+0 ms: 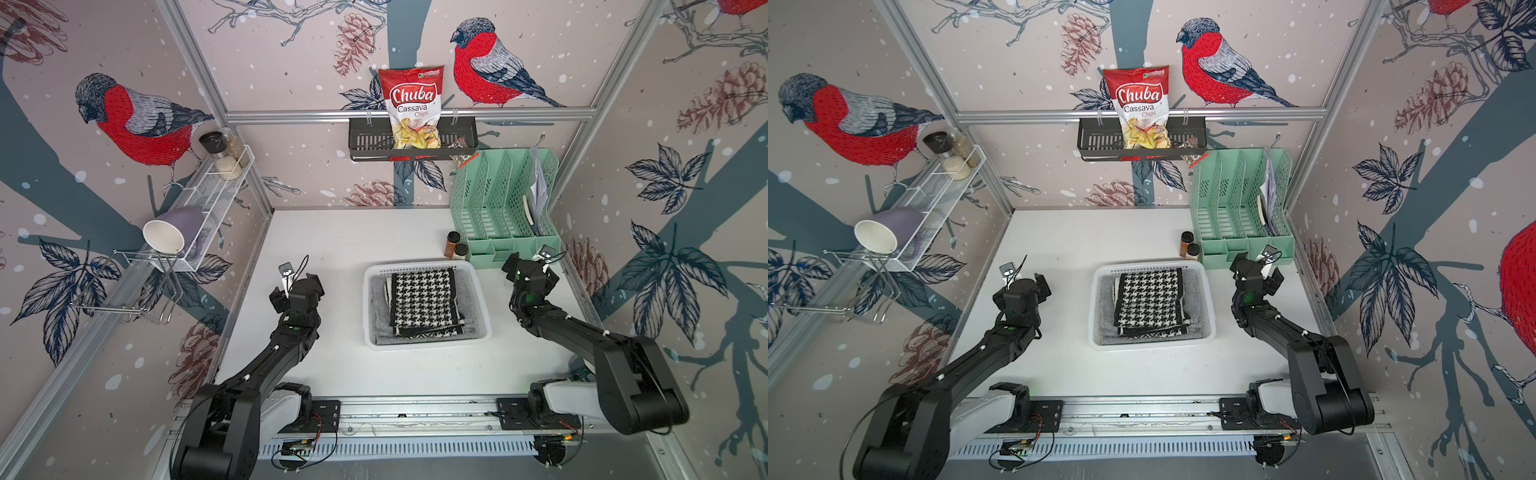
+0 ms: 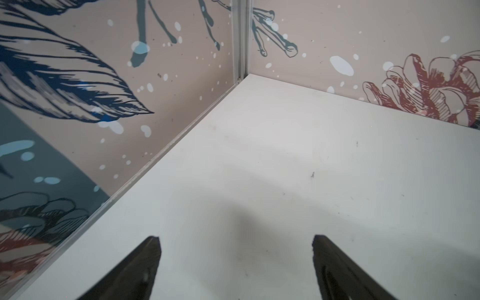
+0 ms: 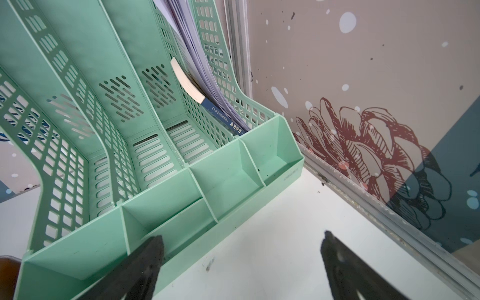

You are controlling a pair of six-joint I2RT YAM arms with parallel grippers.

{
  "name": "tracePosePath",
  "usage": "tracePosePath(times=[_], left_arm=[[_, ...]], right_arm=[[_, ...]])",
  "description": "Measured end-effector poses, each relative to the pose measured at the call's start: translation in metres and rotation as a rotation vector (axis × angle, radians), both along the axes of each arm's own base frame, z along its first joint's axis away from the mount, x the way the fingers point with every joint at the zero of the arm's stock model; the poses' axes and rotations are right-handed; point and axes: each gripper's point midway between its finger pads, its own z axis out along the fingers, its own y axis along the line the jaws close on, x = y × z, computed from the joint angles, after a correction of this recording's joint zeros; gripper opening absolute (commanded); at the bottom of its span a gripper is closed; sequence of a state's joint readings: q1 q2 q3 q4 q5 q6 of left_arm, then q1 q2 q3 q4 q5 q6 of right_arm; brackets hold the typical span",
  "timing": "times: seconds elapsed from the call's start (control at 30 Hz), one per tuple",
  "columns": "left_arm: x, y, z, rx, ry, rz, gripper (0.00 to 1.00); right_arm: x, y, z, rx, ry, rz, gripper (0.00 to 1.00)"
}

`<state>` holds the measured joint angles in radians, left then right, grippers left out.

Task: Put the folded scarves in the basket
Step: Reset both arms

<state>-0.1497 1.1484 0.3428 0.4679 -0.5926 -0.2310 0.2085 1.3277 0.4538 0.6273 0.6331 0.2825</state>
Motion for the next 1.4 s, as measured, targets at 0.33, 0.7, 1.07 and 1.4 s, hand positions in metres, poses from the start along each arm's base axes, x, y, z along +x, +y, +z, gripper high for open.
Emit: tracePosePath(times=[0.33,0.7,1.07,1.4], left_arm=[[0.037,-0.002,-0.022,0.084,-0.019,-0.059,0.94],[0.04,-0.008,-0.015,0.069,-0.109,-0.13,0.93],[0.036,-0.016,-0.018,0.058,-0.148,-0.212,0.95],[0.037,-0.019,-0.018,0.053,-0.152,-0.229,0.97]], right_arm=[[0.015,0.01,0.009,-0.075,-0.059,0.078,1.0],[0.012,0.015,-0.004,-0.076,-0.145,0.183,1.0],[-0.013,0.024,0.075,-0.1,-0.374,0.117,1.0],[-0.015,-0.018,0.029,-0.15,-0.198,0.03,1.0]])
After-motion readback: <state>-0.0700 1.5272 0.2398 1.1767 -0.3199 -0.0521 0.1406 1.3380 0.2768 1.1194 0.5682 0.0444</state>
